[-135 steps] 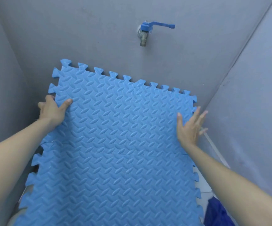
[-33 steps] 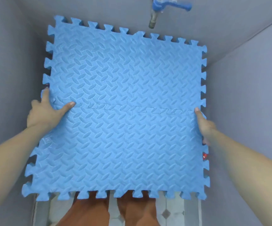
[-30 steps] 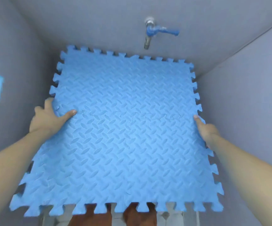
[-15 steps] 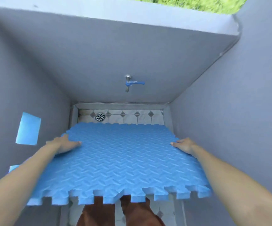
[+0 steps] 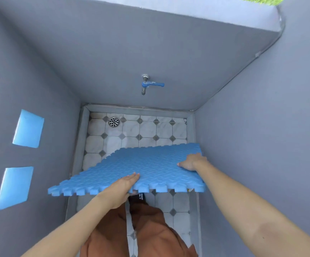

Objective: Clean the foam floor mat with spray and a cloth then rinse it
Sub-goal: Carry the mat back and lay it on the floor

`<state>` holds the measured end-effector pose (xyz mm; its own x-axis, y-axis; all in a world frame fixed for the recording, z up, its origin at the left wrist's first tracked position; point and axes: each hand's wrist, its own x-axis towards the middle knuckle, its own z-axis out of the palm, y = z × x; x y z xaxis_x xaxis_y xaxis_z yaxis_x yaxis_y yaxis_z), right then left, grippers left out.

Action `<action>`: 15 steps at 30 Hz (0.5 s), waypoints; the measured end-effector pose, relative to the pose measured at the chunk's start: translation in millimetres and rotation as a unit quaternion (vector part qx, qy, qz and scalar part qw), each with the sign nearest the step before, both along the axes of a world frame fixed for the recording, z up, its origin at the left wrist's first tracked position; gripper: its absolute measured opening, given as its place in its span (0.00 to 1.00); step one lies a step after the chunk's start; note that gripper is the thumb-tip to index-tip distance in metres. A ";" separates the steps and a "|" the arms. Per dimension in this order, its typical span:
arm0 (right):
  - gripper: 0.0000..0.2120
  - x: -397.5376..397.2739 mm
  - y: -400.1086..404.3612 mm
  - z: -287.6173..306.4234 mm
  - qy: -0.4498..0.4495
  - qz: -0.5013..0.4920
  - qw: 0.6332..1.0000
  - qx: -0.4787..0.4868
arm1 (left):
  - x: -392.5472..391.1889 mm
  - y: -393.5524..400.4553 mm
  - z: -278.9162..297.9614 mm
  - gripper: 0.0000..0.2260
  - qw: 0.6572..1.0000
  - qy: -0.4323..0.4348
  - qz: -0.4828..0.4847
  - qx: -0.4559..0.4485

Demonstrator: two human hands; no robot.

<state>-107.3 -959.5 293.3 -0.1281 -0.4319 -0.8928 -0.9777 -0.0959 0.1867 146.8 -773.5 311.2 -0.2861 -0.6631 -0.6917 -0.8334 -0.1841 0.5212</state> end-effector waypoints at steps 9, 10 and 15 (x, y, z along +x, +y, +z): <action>0.44 67.1 71.7 74.3 -0.256 0.182 0.943 0.109 | -3.1 -27.6 8.9 0.24 0.993 -0.104 0.033 0.035; 0.47 61.6 75.2 79.5 -0.268 0.219 0.934 0.087 | -0.6 -25.2 14.1 0.23 0.992 -0.115 0.029 0.038; 0.29 46.0 79.1 101.4 -0.269 0.263 0.926 0.016 | 11.1 4.9 51.6 0.19 0.983 -0.174 0.043 0.027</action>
<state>-61.2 -880.4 394.7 0.5594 -0.2806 -0.7799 -0.7450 -0.5827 -0.3247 157.8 -768.6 362.9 0.0310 -0.6343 -0.7725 -0.9396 -0.2821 0.1939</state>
